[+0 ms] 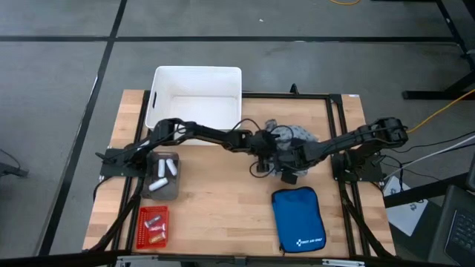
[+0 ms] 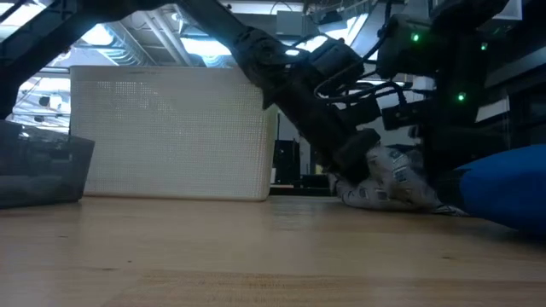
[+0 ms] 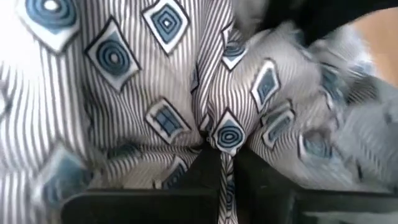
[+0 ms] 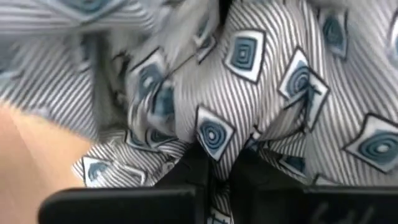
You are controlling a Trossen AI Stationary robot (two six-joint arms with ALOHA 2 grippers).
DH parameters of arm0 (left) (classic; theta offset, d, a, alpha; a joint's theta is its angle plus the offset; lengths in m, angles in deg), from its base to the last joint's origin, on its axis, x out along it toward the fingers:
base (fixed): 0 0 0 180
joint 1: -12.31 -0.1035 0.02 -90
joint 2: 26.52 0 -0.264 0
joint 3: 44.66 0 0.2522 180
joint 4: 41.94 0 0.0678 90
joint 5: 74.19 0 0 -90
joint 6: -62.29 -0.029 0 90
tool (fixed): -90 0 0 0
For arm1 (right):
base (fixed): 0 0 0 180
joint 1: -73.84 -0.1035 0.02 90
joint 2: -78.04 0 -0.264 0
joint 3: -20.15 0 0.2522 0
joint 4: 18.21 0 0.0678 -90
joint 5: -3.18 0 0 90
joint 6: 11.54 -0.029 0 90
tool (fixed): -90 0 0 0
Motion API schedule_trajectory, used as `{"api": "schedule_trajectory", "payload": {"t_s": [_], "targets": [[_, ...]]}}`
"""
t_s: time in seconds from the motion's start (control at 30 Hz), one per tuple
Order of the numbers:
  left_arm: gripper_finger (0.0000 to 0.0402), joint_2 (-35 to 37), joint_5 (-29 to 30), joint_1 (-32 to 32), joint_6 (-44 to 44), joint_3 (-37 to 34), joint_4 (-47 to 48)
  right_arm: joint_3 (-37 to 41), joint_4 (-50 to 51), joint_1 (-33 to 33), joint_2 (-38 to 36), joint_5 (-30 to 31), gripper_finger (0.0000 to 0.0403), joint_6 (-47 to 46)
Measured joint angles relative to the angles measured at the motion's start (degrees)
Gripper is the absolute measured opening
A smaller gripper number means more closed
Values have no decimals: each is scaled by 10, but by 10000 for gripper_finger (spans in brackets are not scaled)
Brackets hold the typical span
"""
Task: Pick & place medical supplies in basket/bin
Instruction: Put the light blue patient gown into the white bin
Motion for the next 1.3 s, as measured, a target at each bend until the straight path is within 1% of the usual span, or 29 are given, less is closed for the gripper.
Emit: {"api": "schedule_trajectory", "payload": {"t_s": [0.07,0.2,0.3,0.47,0.57,0.7,0.77,1.0,1.17,1.23,1.3], "targets": [[5,-1,18,2,-9,16,14,-16,27,-10,-8,27,25,-12],[5,-2,28,5,-22,60,49,-54,87,-30,-35,72,25,-33],[4,0,46,9,-35,87,64,-84,116,-42,-59,83,25,-39],[4,0,56,17,-70,156,131,-125,160,-60,-90,111,25,-56],[4,0,74,21,-88,191,162,-141,177,-67,-105,136,25,-59],[4,1,76,22,-95,233,207,-157,192,-72,-124,157,25,-60],[4,2,80,24,-103,243,210,-165,198,-73,-132,165,25,-60],[4,3,80,26,-128,302,257,-219,232,-76,-146,193,25,-36],[4,3,71,25,-144,365,320,-280,248,-76,-146,212,25,14],[4,4,58,24,-148,397,352,-312,250,-76,-146,215,21,39],[4,26,50,23,-157,387,339,-345,252,-73,-146,216,20,67]]}}
